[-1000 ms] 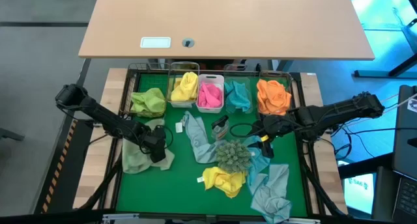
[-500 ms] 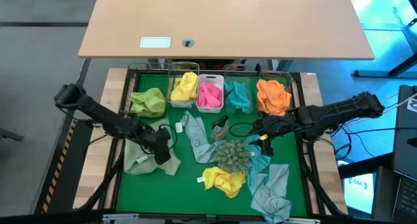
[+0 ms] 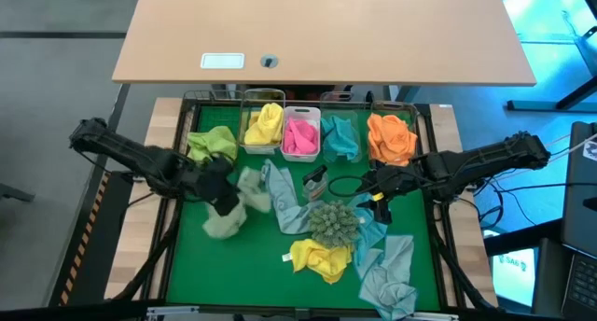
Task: Sort microfiber towel by color & place in baskets
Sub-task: Put the light green microfiber towel into the gold wire basket
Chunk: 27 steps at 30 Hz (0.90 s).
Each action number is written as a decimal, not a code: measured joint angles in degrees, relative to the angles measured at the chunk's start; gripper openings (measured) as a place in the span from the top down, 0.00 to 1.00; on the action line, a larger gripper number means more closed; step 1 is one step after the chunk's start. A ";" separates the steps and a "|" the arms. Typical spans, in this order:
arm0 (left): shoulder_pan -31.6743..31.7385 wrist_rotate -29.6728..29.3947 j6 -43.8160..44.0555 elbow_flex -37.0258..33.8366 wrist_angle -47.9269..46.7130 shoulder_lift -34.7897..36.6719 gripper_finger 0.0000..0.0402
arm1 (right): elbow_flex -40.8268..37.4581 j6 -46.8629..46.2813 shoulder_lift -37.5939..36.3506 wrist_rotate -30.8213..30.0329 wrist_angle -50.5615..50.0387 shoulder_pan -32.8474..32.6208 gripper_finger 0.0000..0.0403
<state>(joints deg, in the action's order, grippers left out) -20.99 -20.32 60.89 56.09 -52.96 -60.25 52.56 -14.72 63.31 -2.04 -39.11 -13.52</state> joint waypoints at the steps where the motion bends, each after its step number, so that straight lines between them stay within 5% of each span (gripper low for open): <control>1: 0.00 -2.07 0.01 1.59 -0.91 0.66 1.00 | 0.00 0.00 0.00 0.01 0.00 0.00 0.47; 11: 2.93 -19.89 -7.29 13.25 -2.35 6.93 1.00 | 0.00 0.00 0.00 0.01 0.00 0.00 0.47; 27: 13.91 -38.48 -29.19 25.08 -2.55 14.12 1.00 | 0.00 0.00 0.00 0.04 0.00 0.00 0.47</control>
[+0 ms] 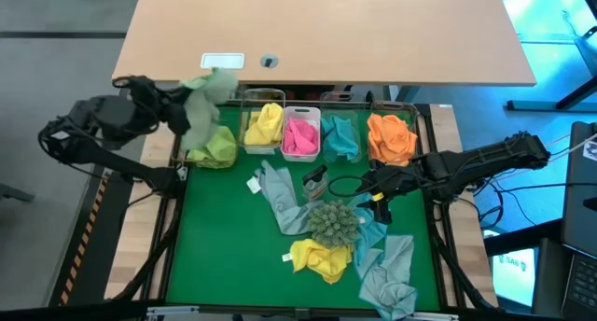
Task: Sort microfiber towel by color & place in baskets
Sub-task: Put the light green microfiber towel into the gold wire basket
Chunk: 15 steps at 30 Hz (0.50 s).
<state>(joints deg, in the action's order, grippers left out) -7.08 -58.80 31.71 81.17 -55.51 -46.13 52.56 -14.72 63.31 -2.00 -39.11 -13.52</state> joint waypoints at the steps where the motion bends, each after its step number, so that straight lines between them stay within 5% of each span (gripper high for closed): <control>1: 0.61 -0.35 -0.43 0.00 -0.41 0.51 1.00 | 0.00 0.00 0.00 0.00 0.00 0.00 0.47; 15: 9.17 -2.50 -0.29 -8.75 -5.52 1.59 1.00 | -0.02 0.01 0.00 0.00 0.00 0.00 0.47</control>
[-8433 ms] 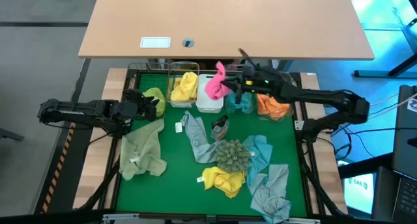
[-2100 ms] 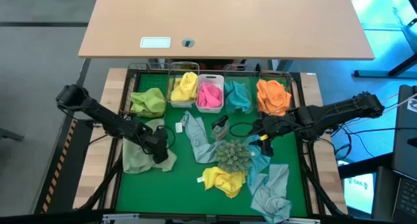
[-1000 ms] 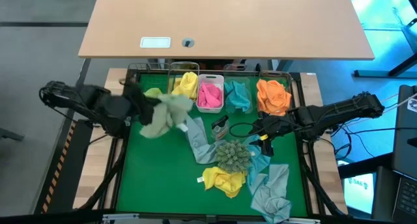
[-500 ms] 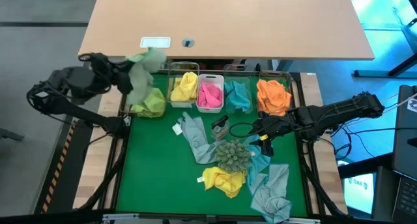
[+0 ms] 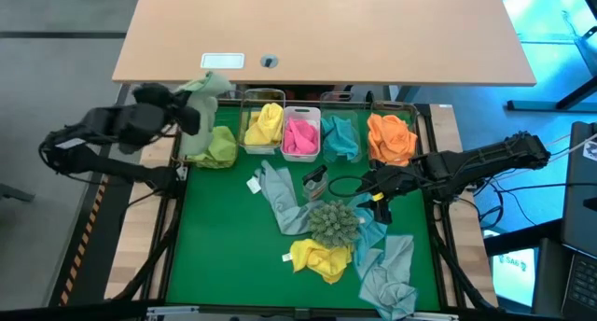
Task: Sort microfiber towel by color & place in baskets
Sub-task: Put the light green microfiber towel into the gold wire basket
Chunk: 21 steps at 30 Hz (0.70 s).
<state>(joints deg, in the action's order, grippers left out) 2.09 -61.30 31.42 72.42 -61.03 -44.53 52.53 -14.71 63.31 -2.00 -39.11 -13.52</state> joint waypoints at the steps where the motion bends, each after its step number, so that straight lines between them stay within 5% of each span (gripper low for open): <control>1: 0.79 -0.02 0.11 -1.52 0.09 -0.01 1.00 | 0.01 0.01 0.00 0.00 0.00 0.00 0.47; 11: 10.03 2.55 7.88 -18.51 1.59 -0.46 1.00 | 0.00 0.01 -0.02 0.02 0.00 0.00 0.47; 21: 17.91 15.73 8.97 -33.65 14.09 -0.90 1.00 | 0.00 0.01 -0.02 0.02 -0.02 0.00 0.47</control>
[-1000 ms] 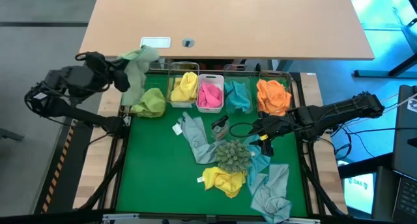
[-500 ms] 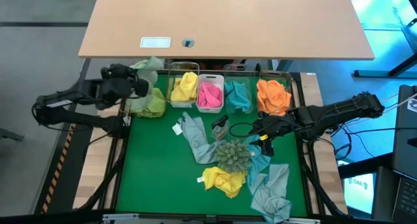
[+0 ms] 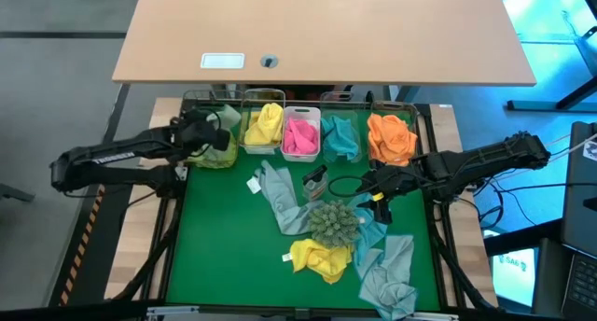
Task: Sort microfiber towel by color & place in baskets
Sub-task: Put the light green microfiber towel into the gold wire basket
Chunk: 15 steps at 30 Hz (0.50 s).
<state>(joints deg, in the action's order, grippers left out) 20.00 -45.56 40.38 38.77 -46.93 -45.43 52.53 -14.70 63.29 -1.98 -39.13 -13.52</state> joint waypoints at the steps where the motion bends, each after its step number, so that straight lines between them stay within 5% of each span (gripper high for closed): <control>1: 0.66 1.00 -0.02 -1.14 0.74 0.00 1.00 | 0.00 0.00 0.00 0.00 0.02 0.00 0.47; 15: 4.49 8.66 0.00 -7.60 4.43 0.00 0.91 | 0.00 0.00 0.00 0.00 0.02 0.02 0.47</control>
<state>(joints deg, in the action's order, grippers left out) 24.49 -36.91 40.38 31.17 -42.50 -45.43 52.53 -14.70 63.29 -1.98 -39.11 -13.50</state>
